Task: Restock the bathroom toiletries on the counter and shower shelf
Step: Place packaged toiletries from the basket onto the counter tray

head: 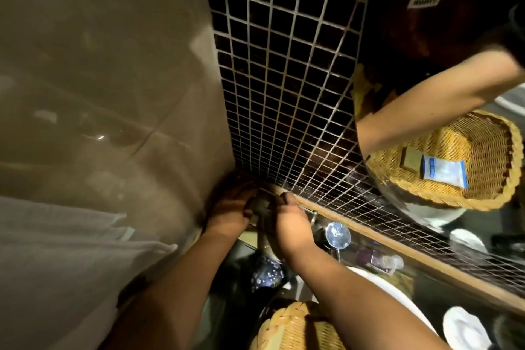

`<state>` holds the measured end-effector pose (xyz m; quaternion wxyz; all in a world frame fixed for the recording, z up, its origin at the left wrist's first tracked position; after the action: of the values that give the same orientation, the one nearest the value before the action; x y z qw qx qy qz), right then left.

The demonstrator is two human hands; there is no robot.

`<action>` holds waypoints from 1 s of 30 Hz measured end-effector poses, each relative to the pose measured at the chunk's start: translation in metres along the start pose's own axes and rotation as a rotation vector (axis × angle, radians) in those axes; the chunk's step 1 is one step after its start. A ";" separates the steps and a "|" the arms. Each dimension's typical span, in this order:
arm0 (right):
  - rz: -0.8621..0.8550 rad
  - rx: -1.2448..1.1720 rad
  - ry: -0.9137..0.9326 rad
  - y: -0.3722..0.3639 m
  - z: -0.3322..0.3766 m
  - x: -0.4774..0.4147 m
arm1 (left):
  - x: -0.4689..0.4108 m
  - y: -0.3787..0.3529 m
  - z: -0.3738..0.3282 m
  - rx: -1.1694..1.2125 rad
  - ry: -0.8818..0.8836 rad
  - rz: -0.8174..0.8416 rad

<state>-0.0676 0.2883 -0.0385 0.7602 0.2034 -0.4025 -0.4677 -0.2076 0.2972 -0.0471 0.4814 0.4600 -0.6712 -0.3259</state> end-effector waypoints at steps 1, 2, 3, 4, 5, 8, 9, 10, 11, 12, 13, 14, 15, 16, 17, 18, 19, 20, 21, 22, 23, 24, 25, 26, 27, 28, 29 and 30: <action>-0.006 0.021 0.003 0.001 0.000 0.000 | 0.001 -0.001 0.001 0.012 -0.008 -0.015; 0.006 0.024 -0.004 -0.001 -0.001 -0.002 | 0.001 -0.001 0.001 0.025 -0.025 -0.038; 0.021 0.027 -0.015 -0.001 -0.003 -0.004 | 0.001 0.002 -0.001 0.034 -0.046 -0.070; 0.046 0.037 -0.039 -0.002 -0.005 -0.006 | 0.003 0.005 -0.003 0.053 -0.059 -0.099; 0.080 0.075 -0.069 -0.004 -0.007 -0.008 | 0.005 0.009 -0.005 0.086 -0.061 -0.119; 0.139 0.245 -0.062 -0.007 -0.008 -0.013 | 0.010 0.015 -0.005 0.098 -0.052 -0.174; 0.149 0.291 -0.047 -0.009 -0.007 -0.014 | 0.012 0.014 -0.002 0.100 -0.026 -0.174; 0.153 0.328 -0.035 -0.010 -0.008 -0.015 | 0.011 0.011 0.000 0.081 -0.013 -0.178; 0.150 0.360 -0.031 -0.010 -0.008 -0.016 | 0.010 0.008 0.003 0.074 -0.009 -0.175; 0.144 0.373 -0.028 -0.010 -0.009 -0.017 | 0.008 0.006 0.005 0.079 -0.006 -0.170; 0.140 0.374 -0.023 -0.010 -0.009 -0.018 | 0.007 0.004 0.005 0.074 -0.002 -0.166; 0.136 0.368 -0.015 -0.011 -0.010 -0.019 | 0.007 0.004 0.005 0.071 0.004 -0.169; 0.134 0.350 -0.013 -0.010 -0.009 -0.020 | 0.008 0.005 0.005 0.094 0.015 -0.178; 0.134 0.324 -0.015 -0.011 -0.010 -0.020 | 0.010 0.006 0.007 0.130 0.032 -0.187; 0.139 0.292 -0.023 -0.011 -0.011 -0.021 | 0.013 0.008 0.008 0.166 0.042 -0.201; 0.140 0.263 -0.022 -0.011 -0.012 -0.021 | 0.017 0.009 0.007 0.183 0.034 -0.205; 0.144 0.242 -0.017 -0.011 -0.013 -0.022 | 0.020 0.010 0.004 0.171 0.001 -0.220; 0.144 0.234 -0.010 -0.011 -0.013 -0.022 | 0.022 0.010 0.002 0.151 -0.040 -0.242; 0.146 0.229 -0.013 -0.012 -0.014 -0.023 | 0.025 0.010 0.000 0.139 -0.065 -0.263; 0.147 0.233 -0.015 -0.012 -0.015 -0.024 | 0.026 0.010 -0.001 0.132 -0.077 -0.279; 0.143 0.241 -0.015 -0.012 -0.015 -0.024 | 0.027 0.011 -0.001 0.133 -0.080 -0.296; 0.131 0.238 -0.010 -0.013 -0.015 -0.025 | 0.027 0.011 0.000 0.146 -0.080 -0.315; 0.125 0.232 -0.009 -0.012 -0.015 -0.023 | 0.028 0.010 0.001 0.170 -0.074 -0.324; 0.124 0.245 -0.001 -0.012 -0.015 -0.023 | 0.029 0.010 0.002 0.193 -0.067 -0.341; 0.121 0.260 0.019 -0.013 -0.013 -0.022 | 0.031 0.011 0.004 0.207 -0.061 -0.363; 0.116 0.257 0.037 -0.013 -0.012 -0.022 | 0.033 0.010 0.005 0.224 -0.052 -0.376; 0.107 0.236 0.037 -0.012 -0.013 -0.020 | 0.036 0.008 0.007 0.248 -0.037 -0.378; 0.093 0.188 0.040 -0.012 -0.013 -0.020 | 0.039 0.004 0.009 0.276 -0.017 -0.371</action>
<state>-0.0681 0.2990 -0.0628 0.7665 0.2643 -0.4383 -0.3879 -0.2220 0.2625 -0.0328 0.3401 0.6340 -0.6174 -0.3180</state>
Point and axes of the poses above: each hand's wrist, its own x-axis away from the middle knuckle, its own y-axis out of the back of the hand, z = x × y, the point moved 8 cm from there along -x, towards the middle knuckle, and after that the axes turned 10 degrees about z, right-handed, at the moved point
